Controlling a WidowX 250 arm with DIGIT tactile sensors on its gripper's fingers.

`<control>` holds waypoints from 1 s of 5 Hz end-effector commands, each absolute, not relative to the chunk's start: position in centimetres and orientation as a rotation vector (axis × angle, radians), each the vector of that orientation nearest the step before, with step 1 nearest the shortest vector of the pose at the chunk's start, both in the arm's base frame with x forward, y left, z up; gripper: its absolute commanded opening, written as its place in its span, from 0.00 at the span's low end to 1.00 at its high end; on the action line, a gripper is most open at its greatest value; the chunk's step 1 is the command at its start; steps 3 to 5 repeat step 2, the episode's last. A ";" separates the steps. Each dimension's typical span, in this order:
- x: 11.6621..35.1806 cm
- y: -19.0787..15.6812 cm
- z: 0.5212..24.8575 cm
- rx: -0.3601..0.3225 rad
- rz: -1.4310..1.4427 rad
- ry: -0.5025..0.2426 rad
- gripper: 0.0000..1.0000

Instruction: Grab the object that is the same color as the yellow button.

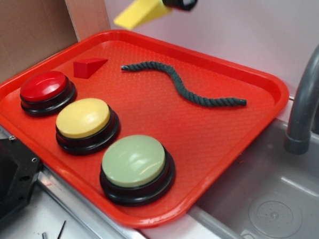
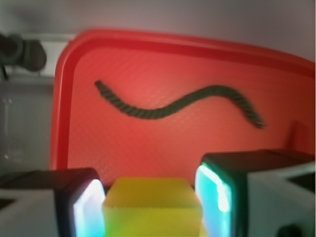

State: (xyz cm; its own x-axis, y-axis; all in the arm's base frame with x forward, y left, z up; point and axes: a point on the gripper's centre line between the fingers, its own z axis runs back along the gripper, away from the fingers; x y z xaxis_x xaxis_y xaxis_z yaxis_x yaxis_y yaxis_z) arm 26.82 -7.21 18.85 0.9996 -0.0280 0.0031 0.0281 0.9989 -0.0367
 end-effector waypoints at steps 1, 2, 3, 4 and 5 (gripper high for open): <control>25.2 -4.5 23.7 -0.047 0.150 -0.078 0.00; 26.7 -3.8 22.5 -0.021 0.147 0.048 0.85; 26.7 -3.8 22.5 -0.021 0.147 0.048 0.85; 26.7 -3.8 22.5 -0.021 0.147 0.048 0.85; 26.7 -3.8 22.5 -0.021 0.147 0.048 0.85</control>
